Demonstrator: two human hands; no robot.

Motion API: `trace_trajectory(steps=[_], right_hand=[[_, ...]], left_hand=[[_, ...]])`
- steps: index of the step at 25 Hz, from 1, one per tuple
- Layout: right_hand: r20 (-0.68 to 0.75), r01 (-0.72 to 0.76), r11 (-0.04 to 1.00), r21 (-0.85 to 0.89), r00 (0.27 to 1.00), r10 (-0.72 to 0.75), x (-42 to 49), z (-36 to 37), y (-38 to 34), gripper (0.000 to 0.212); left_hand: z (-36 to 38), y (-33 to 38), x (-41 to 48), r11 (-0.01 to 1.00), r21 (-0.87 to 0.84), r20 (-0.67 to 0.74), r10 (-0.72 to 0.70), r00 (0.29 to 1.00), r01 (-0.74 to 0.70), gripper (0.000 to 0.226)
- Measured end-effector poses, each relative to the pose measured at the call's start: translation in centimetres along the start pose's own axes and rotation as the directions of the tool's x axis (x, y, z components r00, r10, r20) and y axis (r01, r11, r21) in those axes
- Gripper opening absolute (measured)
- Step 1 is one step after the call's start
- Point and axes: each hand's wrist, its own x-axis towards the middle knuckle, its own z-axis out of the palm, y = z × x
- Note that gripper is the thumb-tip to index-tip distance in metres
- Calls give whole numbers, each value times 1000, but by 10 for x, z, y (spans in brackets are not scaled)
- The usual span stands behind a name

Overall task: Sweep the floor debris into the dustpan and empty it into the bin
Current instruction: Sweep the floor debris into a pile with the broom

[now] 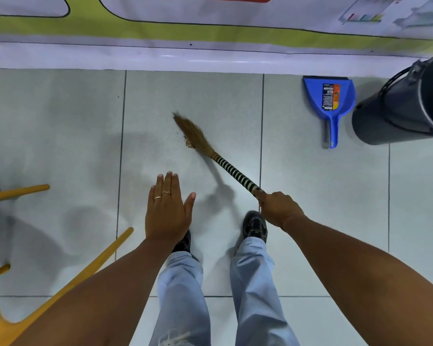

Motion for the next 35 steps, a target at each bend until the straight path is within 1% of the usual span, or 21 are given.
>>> trace_trajectory(steps=[3,6,7,9,11,14,17,20,23,26,27,30,33,35], right_hand=[[-79,-17,996,88,997,24,-35,13,16,47],[-101,-55,969,240,992,82,-59,30,2,45],[-88,-85,941,327,989,120,-63,37,-10,45],[-12,-188,839,511,974,225,-71,55,-43,44],[88,-265,763,589,960,266,-75,78,-80,41],[195,-278,733,621,960,198,-65,105,-134,39],[200,-263,743,615,964,175,-45,104,-165,39],[189,-259,695,671,966,177,-39,96,-180,41],[134,-224,643,732,973,187,-59,88,-172,39],[93,-196,546,815,973,211,-91,82,-148,37],[76,-182,530,828,974,216,-100,81,-139,37],[16,-130,543,830,978,210,-125,66,-120,40],[-66,-104,640,761,969,236,-135,37,-102,40],[-95,-88,595,799,959,269,-129,14,-78,41]], left_hand=[[-5,3,1,1000,-3,-6,8,1000,-8,83],[-11,1,3,1000,-3,-29,16,999,-16,80],[-13,-2,3,1000,-4,-37,19,999,-19,77],[-15,-9,3,1000,-2,-60,20,998,-20,71],[-17,-20,2,1000,4,-68,23,997,-23,71],[-15,-45,1,999,32,-46,23,999,-22,72],[-13,-63,-1,998,53,-22,22,1000,-20,72],[-14,-72,-1,997,69,-14,26,1000,-25,73],[-22,-67,-2,998,53,-19,22,1000,-21,76],[-34,-50,-4,999,26,-4,29,1000,-29,84],[-35,-45,-5,999,15,8,29,1000,-29,83],[-41,-29,-9,999,4,11,45,999,-45,78],[-48,-18,-12,997,5,30,76,997,-76,90],[-51,-1,-10,995,29,43,90,995,-92,91]])
